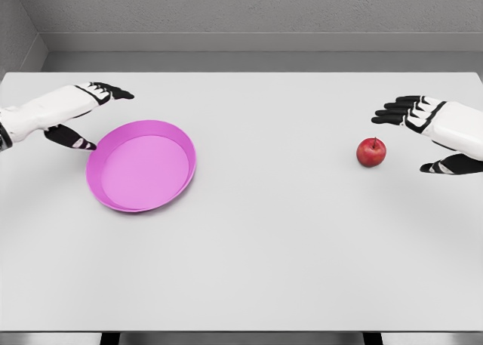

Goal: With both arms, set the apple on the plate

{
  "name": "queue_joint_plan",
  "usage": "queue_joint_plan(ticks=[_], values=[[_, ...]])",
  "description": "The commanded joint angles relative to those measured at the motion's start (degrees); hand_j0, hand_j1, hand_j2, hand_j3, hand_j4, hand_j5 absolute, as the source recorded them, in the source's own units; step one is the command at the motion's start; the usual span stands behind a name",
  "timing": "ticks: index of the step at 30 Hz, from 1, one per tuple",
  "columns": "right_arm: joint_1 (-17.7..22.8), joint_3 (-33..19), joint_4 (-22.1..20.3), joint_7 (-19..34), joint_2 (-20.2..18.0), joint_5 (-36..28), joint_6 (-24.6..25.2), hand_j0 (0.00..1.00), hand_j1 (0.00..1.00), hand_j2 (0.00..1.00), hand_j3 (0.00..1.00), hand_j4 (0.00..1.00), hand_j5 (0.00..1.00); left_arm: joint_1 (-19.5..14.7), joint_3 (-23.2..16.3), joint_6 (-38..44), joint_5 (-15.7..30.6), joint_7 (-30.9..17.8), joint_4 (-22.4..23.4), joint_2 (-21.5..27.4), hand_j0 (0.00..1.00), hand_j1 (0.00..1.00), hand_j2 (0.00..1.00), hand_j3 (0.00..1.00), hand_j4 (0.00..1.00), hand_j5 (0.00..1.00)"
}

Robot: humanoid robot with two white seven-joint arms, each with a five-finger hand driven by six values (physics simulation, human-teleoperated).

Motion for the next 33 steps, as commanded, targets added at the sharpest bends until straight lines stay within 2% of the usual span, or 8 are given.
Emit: queue_joint_plan(ticks=[1,4,6,9,13,18,23,33], values=[[0.0,0.0,-0.1,0.0,-0.1,0.0,0.1,1.00,1.00,1.00,1.00,1.00,1.00,0.0,0.0,0.1,0.3,0.0,0.1,-0.6,1.00,1.00,1.00,1.00,1.00,1.00],[-0.6,0.2,0.0,-0.2,0.1,-0.6,0.1,1.00,1.00,1.00,1.00,1.00,1.00,-0.1,0.1,0.1,0.2,0.0,0.3,-0.4,1.00,1.00,1.00,1.00,1.00,1.00],[-2.3,2.7,0.0,0.5,0.8,-0.2,6.7,1.00,1.00,1.00,1.00,1.00,1.00,-0.2,0.1,0.1,0.2,-0.1,0.2,-0.2,1.00,1.00,1.00,1.00,1.00,1.00],[-15.4,15.6,2.1,11.9,4.9,-0.3,13.9,1.00,1.00,1.00,1.00,1.00,1.00,-0.2,0.1,0.1,0.2,-0.1,0.4,-0.4,1.00,1.00,1.00,1.00,1.00,1.00],[-20.5,18.1,4.9,23.2,6.3,-0.3,17.5,1.00,1.00,1.00,1.00,1.00,1.00,-0.1,0.1,0.1,0.2,-0.1,0.4,-0.4,1.00,1.00,1.00,1.00,1.00,1.00],[-24.0,18.2,10.0,23.3,8.8,-0.3,20.7,1.00,1.00,1.00,1.00,1.00,1.00,-0.2,0.2,0.1,0.1,-0.1,0.5,-0.4,1.00,1.00,1.00,1.00,1.00,1.00],[-33.1,29.9,19.6,23.3,14.6,-0.3,20.7,1.00,1.00,1.00,1.00,1.00,1.00,-0.1,0.2,0.1,0.1,-0.1,0.5,-0.3,1.00,1.00,1.00,1.00,1.00,1.00],[-33.6,33.0,21.4,23.3,15.1,-0.2,21.5,1.00,1.00,1.00,1.00,1.00,1.00,-0.2,0.5,0.1,0.1,0.0,0.7,-0.6,1.00,1.00,1.00,1.00,1.00,1.00]])
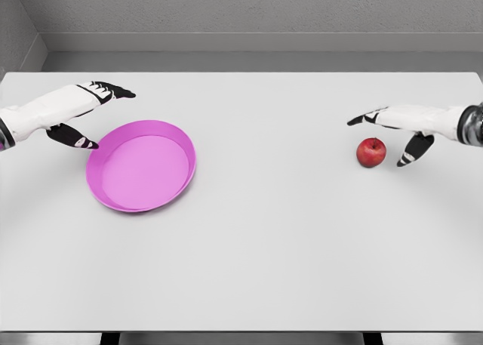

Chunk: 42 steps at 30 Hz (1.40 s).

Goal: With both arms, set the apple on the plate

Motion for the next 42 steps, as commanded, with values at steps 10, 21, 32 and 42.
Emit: queue_joint_plan(ticks=[10,21,32,42], values=[[-2.0,3.9,3.1,0.0,2.5,-0.2,0.3,1.00,1.00,1.00,1.00,1.00,1.00,0.0,0.3,0.1,0.4,0.1,0.7,-0.1,1.00,1.00,1.00,1.00,1.00,1.00],[-1.9,4.6,3.5,0.0,2.5,-0.2,0.3,0.91,0.91,0.91,0.91,0.91,0.91,0.0,0.3,0.1,0.4,0.1,0.7,-0.3,1.00,1.00,1.00,1.00,1.00,1.00],[-1.9,6.5,4.4,0.0,3.0,-0.2,0.3,0.75,0.75,0.75,0.75,0.75,0.75,0.1,0.4,0.1,0.4,0.0,0.6,0.2,1.00,1.00,1.00,1.00,1.00,1.00],[-1.9,6.8,4.3,0.0,3.0,-0.2,0.0,0.49,0.49,0.49,0.49,0.49,0.49,0.1,0.4,0.1,0.4,0.0,0.5,0.3,1.00,1.00,1.00,1.00,1.00,1.00]])
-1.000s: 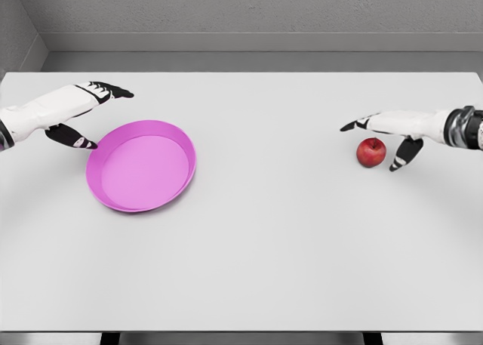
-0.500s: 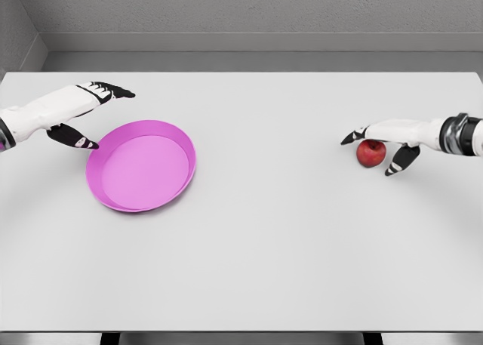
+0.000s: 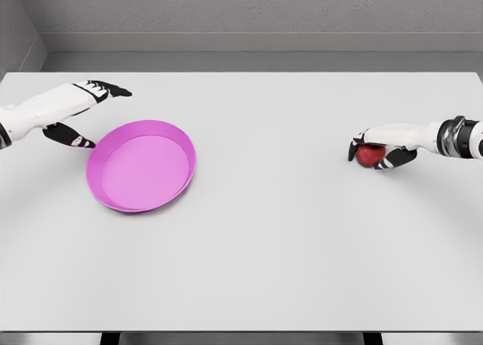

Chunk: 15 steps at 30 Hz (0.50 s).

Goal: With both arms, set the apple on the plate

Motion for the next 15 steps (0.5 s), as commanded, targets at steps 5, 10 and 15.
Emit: queue_joint_plan(ticks=[5,10,15], values=[[-0.4,0.4,-0.6,-0.9,0.2,0.8,-0.6,0.49,0.49,0.49,0.49,0.49,0.49,0.0,0.1,0.1,0.3,0.0,0.0,-0.4,1.00,1.00,1.00,1.00,1.00,1.00],[-1.5,-0.4,-2.3,-0.9,0.2,0.8,-0.5,0.46,0.46,0.46,0.46,0.46,0.46,0.0,0.0,0.1,0.3,0.0,0.0,-0.3,1.00,1.00,1.00,1.00,1.00,1.00],[-2.3,-1.9,-4.1,-0.9,0.0,0.8,-0.5,0.46,0.46,0.46,0.46,0.46,0.46,0.0,0.0,0.1,0.3,0.0,0.1,-0.5,1.00,1.00,1.00,1.00,1.00,1.00]])
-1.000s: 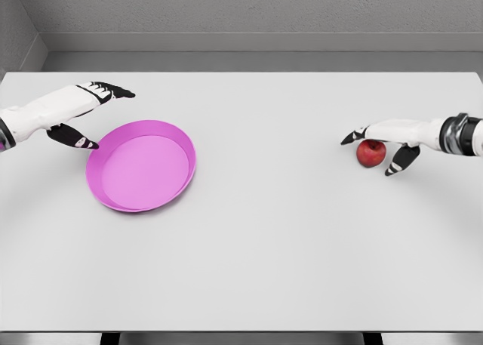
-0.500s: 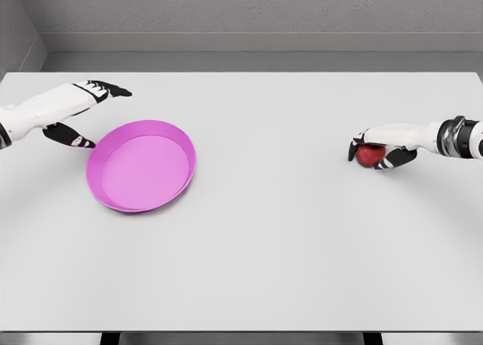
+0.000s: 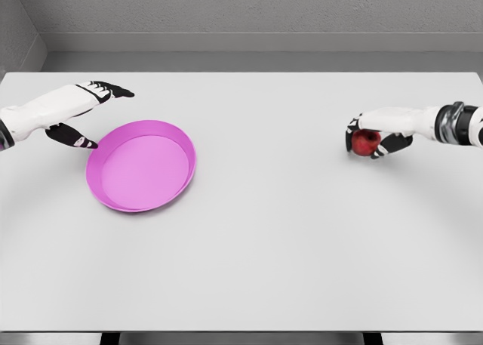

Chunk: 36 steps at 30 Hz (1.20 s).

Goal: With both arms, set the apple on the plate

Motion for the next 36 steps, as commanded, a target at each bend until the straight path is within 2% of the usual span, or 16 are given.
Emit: queue_joint_plan(ticks=[1,4,6,14,16,23,30,36], values=[[0.1,-1.7,-1.5,-0.1,-0.1,-0.1,0.1,0.46,0.46,0.46,0.46,0.46,0.46,0.0,0.1,0.1,0.4,0.0,0.0,0.1,1.00,1.00,1.00,1.00,1.00,1.00],[-0.1,-1.9,-3.5,-0.1,-0.2,-0.1,0.0,0.46,0.46,0.46,0.46,0.46,0.46,0.0,0.1,0.1,0.4,0.0,0.0,0.1,1.00,1.00,1.00,1.00,1.00,1.00],[0.3,-4.0,-6.0,-0.1,-0.2,-0.2,0.0,0.46,0.46,0.46,0.46,0.46,0.46,0.0,0.1,0.1,0.4,0.0,0.1,0.0,1.00,1.00,1.00,1.00,1.00,1.00],[0.7,-4.0,-14.2,-0.1,0.0,-0.2,0.0,0.46,0.46,0.46,0.46,0.46,0.46,0.0,0.1,0.1,0.4,0.0,0.1,0.2,1.00,1.00,1.00,1.00,1.00,1.00],[1.1,-4.0,-15.5,-0.1,1.9,-0.2,-0.2,0.46,0.46,0.46,0.46,0.46,0.46,0.0,0.1,0.1,0.4,0.0,0.1,0.2,1.00,1.00,1.00,1.00,1.00,1.00],[1.8,-3.7,-20.4,-0.1,3.6,-0.2,0.0,0.46,0.46,0.46,0.46,0.46,0.46,0.0,0.2,0.1,0.4,0.0,0.1,0.3,1.00,1.00,1.00,1.00,1.00,1.00],[2.5,-3.1,-20.7,-0.1,8.2,-0.2,-0.1,0.46,0.46,0.46,0.46,0.46,0.46,-0.1,0.2,0.1,0.4,0.0,0.2,0.0,1.00,1.00,1.00,1.00,1.00,1.00],[2.5,-2.9,-20.7,-0.1,8.5,-0.2,-0.1,0.47,0.47,0.47,0.47,0.47,0.47,-0.1,0.2,0.1,0.4,0.0,0.2,0.0,1.00,1.00,1.00,1.00,1.00,1.00]])
